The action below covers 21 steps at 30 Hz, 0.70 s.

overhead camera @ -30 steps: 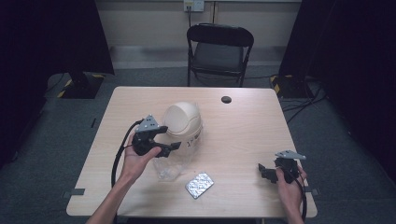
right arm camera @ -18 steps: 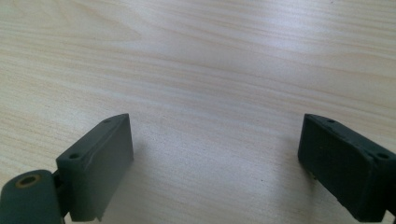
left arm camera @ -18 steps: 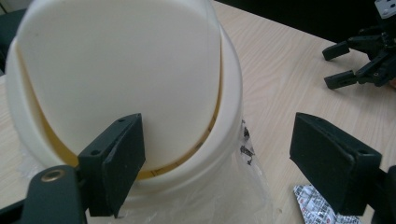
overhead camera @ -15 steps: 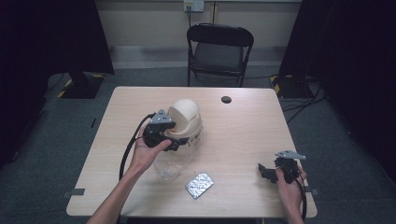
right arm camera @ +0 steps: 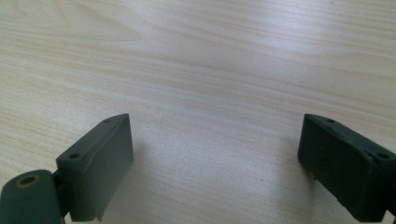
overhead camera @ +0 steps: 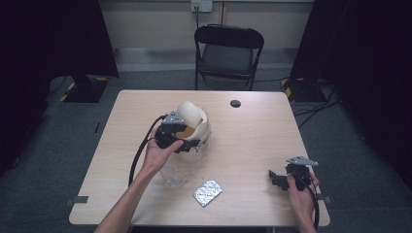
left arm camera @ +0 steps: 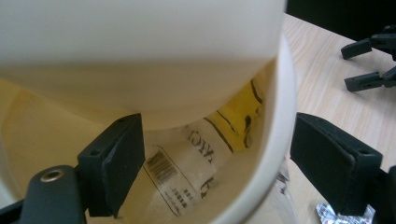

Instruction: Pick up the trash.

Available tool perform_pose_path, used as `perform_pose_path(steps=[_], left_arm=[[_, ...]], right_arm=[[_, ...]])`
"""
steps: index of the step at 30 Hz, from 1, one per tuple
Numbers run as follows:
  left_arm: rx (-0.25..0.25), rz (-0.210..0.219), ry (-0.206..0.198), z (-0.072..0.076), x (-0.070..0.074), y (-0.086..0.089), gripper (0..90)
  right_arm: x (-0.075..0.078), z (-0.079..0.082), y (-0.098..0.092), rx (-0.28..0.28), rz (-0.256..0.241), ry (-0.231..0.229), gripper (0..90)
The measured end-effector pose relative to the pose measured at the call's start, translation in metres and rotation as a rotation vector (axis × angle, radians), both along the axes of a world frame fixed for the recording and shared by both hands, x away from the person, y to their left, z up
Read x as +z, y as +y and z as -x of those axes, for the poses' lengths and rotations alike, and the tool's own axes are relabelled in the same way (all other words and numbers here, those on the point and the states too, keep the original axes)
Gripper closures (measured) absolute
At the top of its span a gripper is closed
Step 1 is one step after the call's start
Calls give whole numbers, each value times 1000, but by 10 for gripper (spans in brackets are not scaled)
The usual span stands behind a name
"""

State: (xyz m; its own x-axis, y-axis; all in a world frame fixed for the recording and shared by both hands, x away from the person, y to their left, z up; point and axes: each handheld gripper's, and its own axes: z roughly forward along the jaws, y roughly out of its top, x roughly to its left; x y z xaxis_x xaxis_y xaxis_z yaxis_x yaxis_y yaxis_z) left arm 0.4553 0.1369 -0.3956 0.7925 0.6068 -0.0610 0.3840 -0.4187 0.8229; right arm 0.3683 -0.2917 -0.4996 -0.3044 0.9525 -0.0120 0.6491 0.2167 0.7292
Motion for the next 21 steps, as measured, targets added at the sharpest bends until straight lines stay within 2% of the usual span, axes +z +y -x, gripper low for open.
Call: perform_pose_path(steps=[2, 8, 10, 12, 17, 21], left_arm=[[-1, 6, 9, -2, 0, -1, 176], [2, 10, 2, -2, 1, -1, 182], [7, 2, -8, 2, 2, 0, 191], [-2, 11, -9, 5, 4, 1, 198], [21, 45, -25, 17, 12, 11, 198], [9, 62, -29, 25, 16, 17, 198]], right_arm=[[0, 0, 0, 0, 0, 0, 96], [0, 0, 0, 1, 1, -1, 96], [0, 0, 0, 1, 1, -1, 96], [0, 0, 0, 1, 1, -1, 96], [0, 0, 0, 1, 1, -1, 96], [0, 0, 0, 1, 1, -1, 96]])
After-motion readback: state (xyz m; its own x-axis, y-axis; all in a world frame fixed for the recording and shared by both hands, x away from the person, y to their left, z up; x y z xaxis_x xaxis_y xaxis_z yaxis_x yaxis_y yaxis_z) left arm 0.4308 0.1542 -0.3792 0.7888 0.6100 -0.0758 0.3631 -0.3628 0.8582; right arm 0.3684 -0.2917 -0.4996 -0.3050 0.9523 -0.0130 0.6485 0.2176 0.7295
